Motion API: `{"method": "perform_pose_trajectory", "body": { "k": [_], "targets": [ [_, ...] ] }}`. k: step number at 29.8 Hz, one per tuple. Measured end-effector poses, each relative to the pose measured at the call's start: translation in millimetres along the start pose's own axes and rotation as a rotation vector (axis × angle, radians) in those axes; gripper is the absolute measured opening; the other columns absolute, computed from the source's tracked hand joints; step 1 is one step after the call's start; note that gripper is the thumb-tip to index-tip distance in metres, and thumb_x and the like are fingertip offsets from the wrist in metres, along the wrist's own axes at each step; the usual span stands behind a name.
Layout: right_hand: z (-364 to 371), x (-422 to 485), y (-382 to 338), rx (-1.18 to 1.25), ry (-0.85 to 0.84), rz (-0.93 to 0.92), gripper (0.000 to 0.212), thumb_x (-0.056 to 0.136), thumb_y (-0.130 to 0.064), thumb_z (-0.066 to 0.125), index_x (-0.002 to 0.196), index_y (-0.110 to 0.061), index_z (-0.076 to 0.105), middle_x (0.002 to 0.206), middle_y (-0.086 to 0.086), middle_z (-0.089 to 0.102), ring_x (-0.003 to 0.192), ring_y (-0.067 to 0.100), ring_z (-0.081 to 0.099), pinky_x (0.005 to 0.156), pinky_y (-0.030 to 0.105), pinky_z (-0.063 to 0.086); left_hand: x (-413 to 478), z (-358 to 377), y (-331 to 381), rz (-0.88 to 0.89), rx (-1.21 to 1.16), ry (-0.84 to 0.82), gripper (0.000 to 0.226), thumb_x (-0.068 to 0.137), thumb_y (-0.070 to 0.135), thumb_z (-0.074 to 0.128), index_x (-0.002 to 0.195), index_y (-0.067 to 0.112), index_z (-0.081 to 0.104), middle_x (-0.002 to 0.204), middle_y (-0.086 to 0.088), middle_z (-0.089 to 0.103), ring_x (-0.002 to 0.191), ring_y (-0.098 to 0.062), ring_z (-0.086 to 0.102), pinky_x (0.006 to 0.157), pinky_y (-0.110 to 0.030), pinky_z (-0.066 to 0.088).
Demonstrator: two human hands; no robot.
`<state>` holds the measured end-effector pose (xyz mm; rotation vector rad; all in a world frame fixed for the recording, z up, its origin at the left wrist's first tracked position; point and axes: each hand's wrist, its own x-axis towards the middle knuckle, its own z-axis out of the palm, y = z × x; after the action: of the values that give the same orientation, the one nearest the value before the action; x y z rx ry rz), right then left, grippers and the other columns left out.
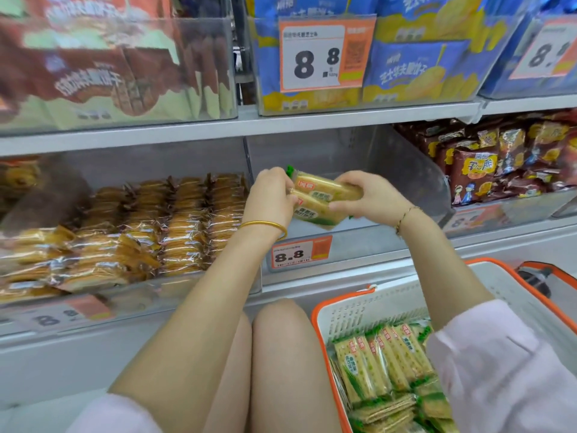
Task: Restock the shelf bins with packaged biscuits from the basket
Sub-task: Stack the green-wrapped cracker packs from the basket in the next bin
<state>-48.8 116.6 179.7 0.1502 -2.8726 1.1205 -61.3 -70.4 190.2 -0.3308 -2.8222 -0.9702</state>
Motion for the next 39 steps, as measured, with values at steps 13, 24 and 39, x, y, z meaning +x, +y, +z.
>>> {"method": "perform_pose_trajectory", "body": {
  "k": [13, 24, 39],
  "targets": [
    [27, 22, 14, -0.372, -0.136, 0.113, 0.042, 0.071, -0.030, 0.077, 0.108, -0.026, 0.058, 0.096, -0.007, 0.056, 0.091, 0.016, 0.054, 0.084, 0.038, 0.051, 6, 6, 3, 0.178, 0.579, 0.027, 0.031, 0.089, 0.004, 0.051, 0.118, 0.012, 0.055, 0.123, -0.008, 0.052, 0.117, -0.030, 0.042, 0.093, -0.040, 0.035],
    [42, 36, 0, -0.331, -0.548, 0.159, 0.033, 0.091, -0.023, 0.051, 0.124, -0.024, 0.058, 0.108, -0.004, 0.059, 0.095, 0.014, 0.054, 0.077, 0.024, 0.045, 26, 21, -2, 0.267, 0.774, -0.685, 0.030, 0.091, 0.006, 0.050, 0.121, 0.007, 0.054, 0.104, -0.009, 0.059, 0.090, -0.026, 0.055, 0.076, -0.033, 0.044],
    [41, 32, -5, -0.427, -0.650, 0.340, 0.034, 0.099, -0.025, 0.035, 0.127, -0.020, 0.054, 0.123, -0.002, 0.057, 0.104, 0.021, 0.062, 0.090, 0.040, 0.052, 35, 36, -12, 0.157, 0.742, -0.815, 0.026, 0.090, 0.002, 0.046, 0.112, 0.004, 0.060, 0.092, -0.008, 0.057, 0.081, -0.025, 0.052, 0.074, -0.030, 0.042]
  ]
}}
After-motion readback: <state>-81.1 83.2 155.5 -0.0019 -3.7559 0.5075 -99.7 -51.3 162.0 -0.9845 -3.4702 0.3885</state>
